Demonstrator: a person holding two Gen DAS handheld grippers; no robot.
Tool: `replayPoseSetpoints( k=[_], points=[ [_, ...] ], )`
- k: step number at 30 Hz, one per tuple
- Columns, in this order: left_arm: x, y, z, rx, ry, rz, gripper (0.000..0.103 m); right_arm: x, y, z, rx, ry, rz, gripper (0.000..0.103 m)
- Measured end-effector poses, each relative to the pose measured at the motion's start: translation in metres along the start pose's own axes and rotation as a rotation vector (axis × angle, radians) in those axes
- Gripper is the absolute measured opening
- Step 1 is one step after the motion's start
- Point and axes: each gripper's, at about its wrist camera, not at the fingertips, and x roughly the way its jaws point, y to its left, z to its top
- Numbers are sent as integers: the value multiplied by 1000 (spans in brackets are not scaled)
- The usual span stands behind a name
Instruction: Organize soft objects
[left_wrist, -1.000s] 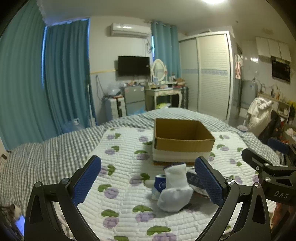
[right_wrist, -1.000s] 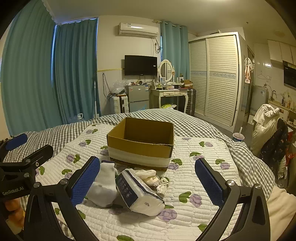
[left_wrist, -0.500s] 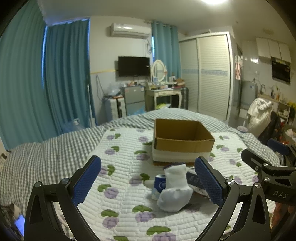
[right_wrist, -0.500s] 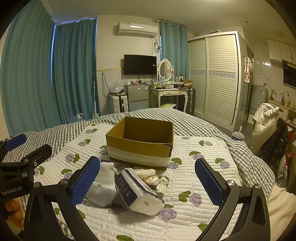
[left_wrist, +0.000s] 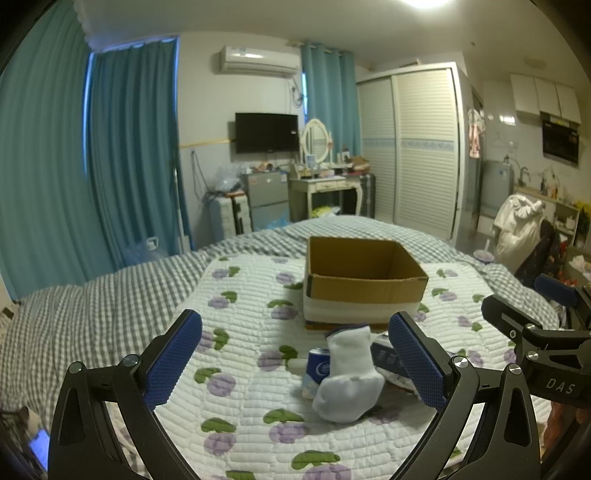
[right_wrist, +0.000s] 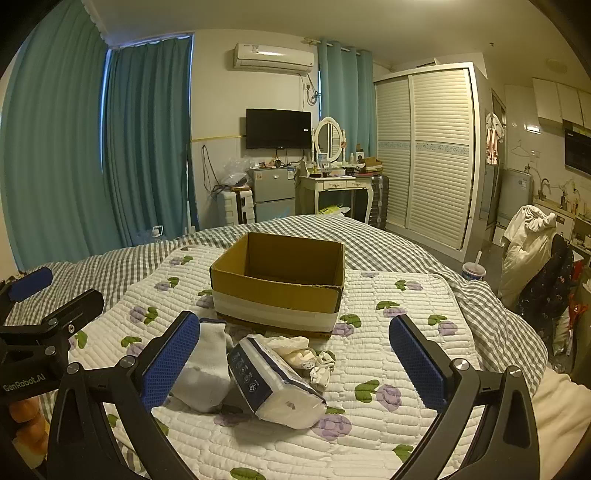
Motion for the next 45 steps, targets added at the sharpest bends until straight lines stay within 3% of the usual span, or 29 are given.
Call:
replayPoseSetpoints(
  k=[45],
  points=[
    [8,-3,-3,-11,26,-18,103,8,-9,-5,-1,30,-23,103]
  ],
)
